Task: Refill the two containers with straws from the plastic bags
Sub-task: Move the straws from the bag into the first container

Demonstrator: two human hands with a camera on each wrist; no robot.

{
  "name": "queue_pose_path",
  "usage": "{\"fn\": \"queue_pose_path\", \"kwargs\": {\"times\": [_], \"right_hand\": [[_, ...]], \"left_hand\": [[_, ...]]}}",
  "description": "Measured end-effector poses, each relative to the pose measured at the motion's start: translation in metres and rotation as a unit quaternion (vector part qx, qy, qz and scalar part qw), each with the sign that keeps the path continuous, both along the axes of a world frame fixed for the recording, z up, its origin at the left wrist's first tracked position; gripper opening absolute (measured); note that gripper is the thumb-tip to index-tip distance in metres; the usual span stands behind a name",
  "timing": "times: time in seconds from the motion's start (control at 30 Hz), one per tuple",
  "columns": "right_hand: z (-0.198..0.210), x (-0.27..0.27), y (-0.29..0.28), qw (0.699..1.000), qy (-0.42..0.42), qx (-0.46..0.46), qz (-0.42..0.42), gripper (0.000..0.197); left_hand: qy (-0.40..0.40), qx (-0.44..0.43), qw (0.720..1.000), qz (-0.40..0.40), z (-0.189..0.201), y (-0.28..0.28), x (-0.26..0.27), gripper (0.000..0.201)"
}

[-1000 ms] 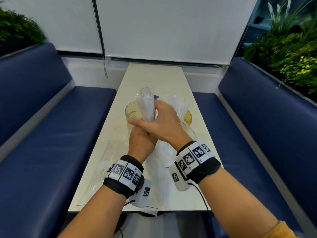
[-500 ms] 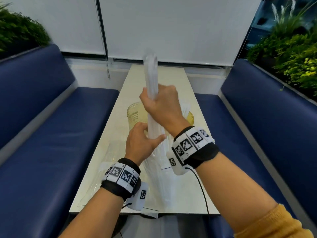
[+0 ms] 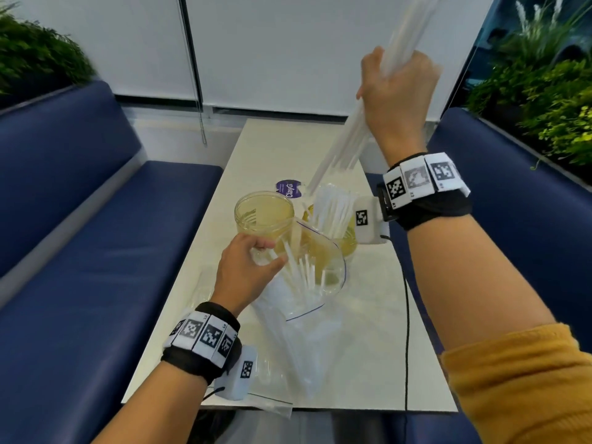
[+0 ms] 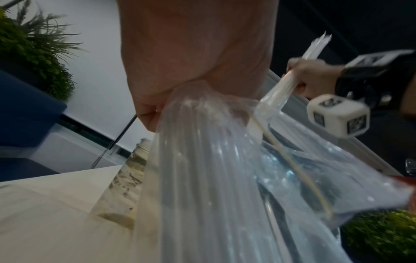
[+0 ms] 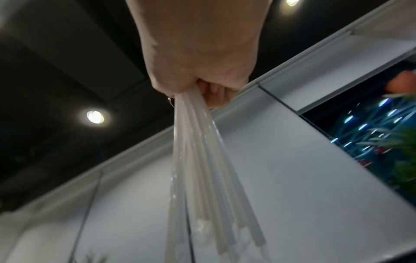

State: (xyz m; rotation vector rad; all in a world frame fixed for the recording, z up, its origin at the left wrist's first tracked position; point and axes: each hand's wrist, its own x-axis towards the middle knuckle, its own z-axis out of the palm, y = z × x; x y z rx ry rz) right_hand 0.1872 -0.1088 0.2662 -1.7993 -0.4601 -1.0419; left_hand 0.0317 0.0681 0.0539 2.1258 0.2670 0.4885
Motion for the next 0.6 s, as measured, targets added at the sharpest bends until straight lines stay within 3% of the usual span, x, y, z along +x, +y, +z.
{"fn": "queue_pose_path", "kwargs": {"times": [0.17, 0.43, 0.6], "right_hand": [[-0.071, 0.032, -0.010, 0.992, 0.088, -0.078, -0.055, 0.039], [-0.179, 0.028, -0.002, 0.943, 0.272, -0.181, -0.060, 0.039], [-0.193, 0.023, -0.008, 0.938, 0.294, -0.161, -0.089, 0.053]], "left_hand": [[-0.004, 0.017, 1.000, -0.004, 0.000, 0.004, 0.001, 0.027], [-0.001, 0.002, 1.000, -0.014, 0.006, 0.002, 0.003, 0.018], [0.001, -0.009, 1.000, -0.010, 0.012, 0.001, 0.002, 0.014]]}}
